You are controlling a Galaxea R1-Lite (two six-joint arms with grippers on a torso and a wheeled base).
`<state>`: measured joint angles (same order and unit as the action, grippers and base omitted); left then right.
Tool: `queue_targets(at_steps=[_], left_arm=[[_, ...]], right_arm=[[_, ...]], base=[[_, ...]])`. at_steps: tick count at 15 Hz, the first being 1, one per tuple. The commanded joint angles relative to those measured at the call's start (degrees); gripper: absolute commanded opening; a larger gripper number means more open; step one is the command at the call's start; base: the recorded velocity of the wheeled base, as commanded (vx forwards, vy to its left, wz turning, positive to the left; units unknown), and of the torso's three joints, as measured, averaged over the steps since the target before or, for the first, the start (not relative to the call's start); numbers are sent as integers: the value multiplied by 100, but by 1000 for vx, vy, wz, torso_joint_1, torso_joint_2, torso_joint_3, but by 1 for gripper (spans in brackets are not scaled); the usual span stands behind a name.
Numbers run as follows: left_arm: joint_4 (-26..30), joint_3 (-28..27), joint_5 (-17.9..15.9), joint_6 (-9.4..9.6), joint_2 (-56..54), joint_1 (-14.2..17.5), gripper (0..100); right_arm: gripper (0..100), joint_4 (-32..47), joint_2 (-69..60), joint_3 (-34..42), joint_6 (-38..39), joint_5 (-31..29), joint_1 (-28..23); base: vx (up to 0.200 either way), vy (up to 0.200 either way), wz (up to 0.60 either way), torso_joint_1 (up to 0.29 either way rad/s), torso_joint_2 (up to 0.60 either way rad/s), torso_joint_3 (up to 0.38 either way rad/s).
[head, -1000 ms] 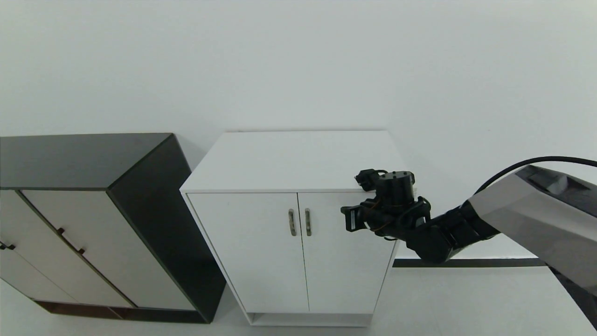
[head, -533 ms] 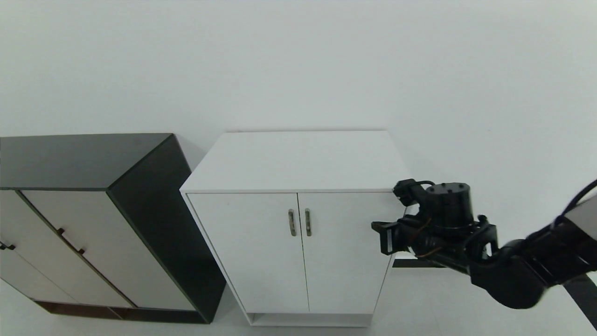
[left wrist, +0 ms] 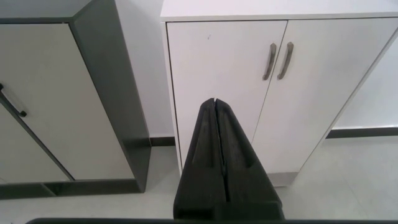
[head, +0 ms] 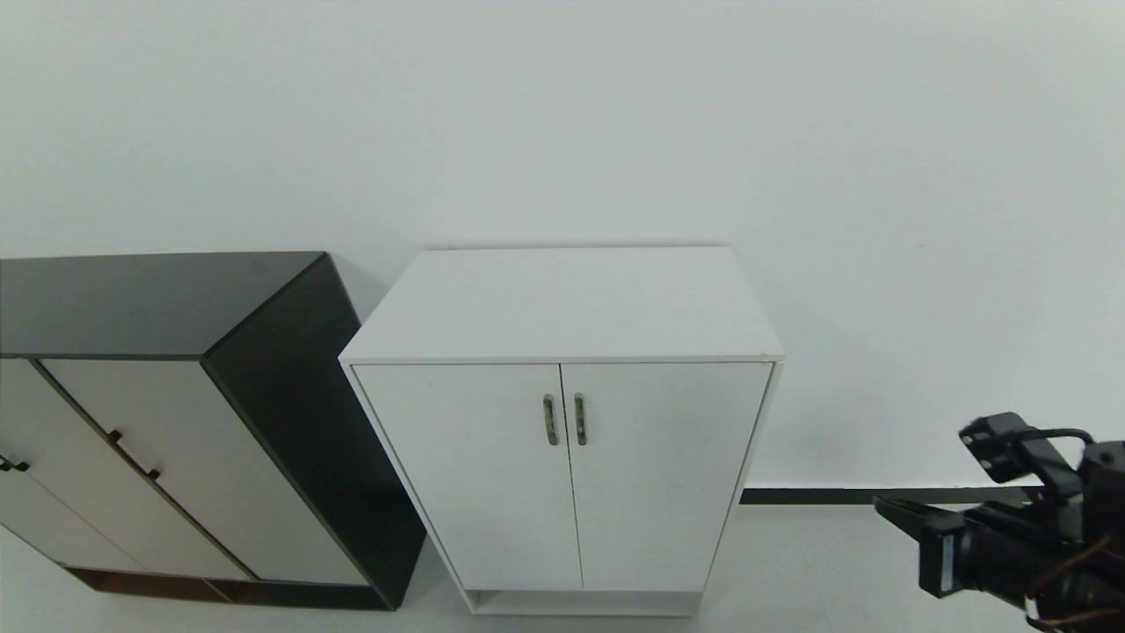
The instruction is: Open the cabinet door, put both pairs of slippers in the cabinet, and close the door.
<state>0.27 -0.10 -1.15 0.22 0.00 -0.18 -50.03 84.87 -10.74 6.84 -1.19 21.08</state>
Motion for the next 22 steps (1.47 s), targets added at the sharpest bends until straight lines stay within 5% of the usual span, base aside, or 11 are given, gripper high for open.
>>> queue_targets(at_steps=[1, 4, 12, 22], left_arm=[[0, 1, 0, -4, 9, 1, 0], [0, 1, 0, -4, 9, 1, 0], [0, 1, 0, -4, 0, 1, 0], [0, 1, 0, -4, 9, 1, 0]], right_arm=[[0, -7, -902, 784, -16, 128, -526], [0, 521, -1693, 1074, 19, 243, -807], [0, 4177, -5095, 1004, -429, 374, -772], [0, 4722, -5130, 1065, -640, 76, -684]], base=[[0, 0, 0, 0, 0, 0], [0, 0, 0, 0, 0, 0], [0, 0, 0, 0, 0, 0], [0, 0, 0, 0, 0, 0]])
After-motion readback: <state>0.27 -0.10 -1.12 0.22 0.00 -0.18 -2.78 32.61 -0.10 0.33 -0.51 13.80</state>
